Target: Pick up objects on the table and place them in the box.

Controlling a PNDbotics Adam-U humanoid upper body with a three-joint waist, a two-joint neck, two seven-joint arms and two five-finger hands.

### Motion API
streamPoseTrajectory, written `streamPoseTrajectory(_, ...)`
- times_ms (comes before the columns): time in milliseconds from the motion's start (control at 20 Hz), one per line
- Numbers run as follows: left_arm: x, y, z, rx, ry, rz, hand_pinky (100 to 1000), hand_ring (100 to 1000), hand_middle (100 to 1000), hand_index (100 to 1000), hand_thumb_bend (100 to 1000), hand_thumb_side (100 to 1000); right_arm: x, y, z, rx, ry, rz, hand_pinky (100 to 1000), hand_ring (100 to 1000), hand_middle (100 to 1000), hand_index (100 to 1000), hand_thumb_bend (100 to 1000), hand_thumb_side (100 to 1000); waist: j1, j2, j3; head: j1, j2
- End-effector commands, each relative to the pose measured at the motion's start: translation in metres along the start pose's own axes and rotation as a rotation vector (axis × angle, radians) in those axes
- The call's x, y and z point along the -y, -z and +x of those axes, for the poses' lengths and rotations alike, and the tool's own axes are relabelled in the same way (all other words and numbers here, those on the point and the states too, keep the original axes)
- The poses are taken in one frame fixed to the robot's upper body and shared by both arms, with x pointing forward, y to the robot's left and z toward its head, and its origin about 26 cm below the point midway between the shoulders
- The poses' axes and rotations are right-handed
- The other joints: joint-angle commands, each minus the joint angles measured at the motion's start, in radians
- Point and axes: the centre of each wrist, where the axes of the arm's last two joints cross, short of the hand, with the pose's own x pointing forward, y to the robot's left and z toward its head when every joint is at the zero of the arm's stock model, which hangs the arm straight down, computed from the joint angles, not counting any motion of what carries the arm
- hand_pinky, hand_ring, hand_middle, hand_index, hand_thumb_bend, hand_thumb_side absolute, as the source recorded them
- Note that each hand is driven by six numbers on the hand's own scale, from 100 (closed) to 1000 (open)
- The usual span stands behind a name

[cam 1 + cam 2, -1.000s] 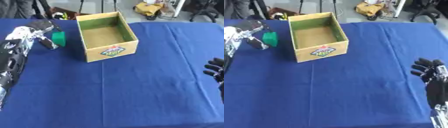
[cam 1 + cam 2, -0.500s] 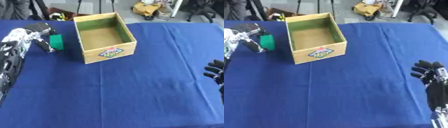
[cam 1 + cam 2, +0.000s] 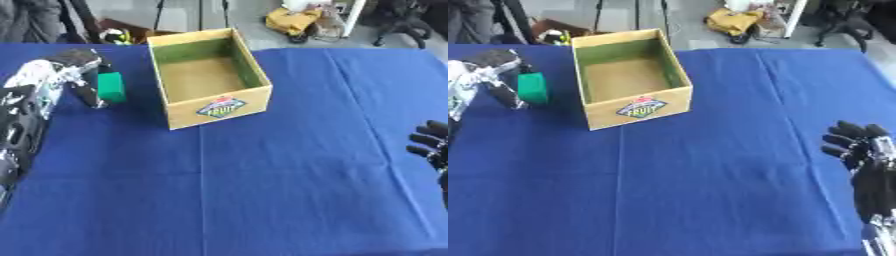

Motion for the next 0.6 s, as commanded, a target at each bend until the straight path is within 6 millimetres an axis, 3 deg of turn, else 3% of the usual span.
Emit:
streamPoseTrajectory(50, -0.031, -0.003, 0.003, 0.061, -0.036, 0.094, 633, 357, 240, 466, 293, 100, 0.005, 0.003, 0.006, 0.021, -0.016, 0.003, 729, 754, 717, 799, 100, 1000, 0.001, -0.022, 0.002, -0.004, 0.001)
streamPoseTrajectory(400, -0.09, -0.017, 0.031, 0.282, -0.103, 0.277, 634, 359, 245, 470, 269, 100, 0.008, 0.0, 0.004, 0.011, -0.024, -0.002, 729, 753, 717, 799, 100, 1000, 0.007, -0.037, 0.013, -0.009, 0.016)
streamPoseTrajectory(600, -0.097, -0.01, 0.064, 0.335, -0.121, 0.318, 636, 374, 253, 476, 244, 100, 0.007, 0.001, 0.004, 0.01, -0.018, 0.003, 729, 753, 716, 799, 100, 1000, 0.006, -0.041, 0.012, -0.006, 0.014)
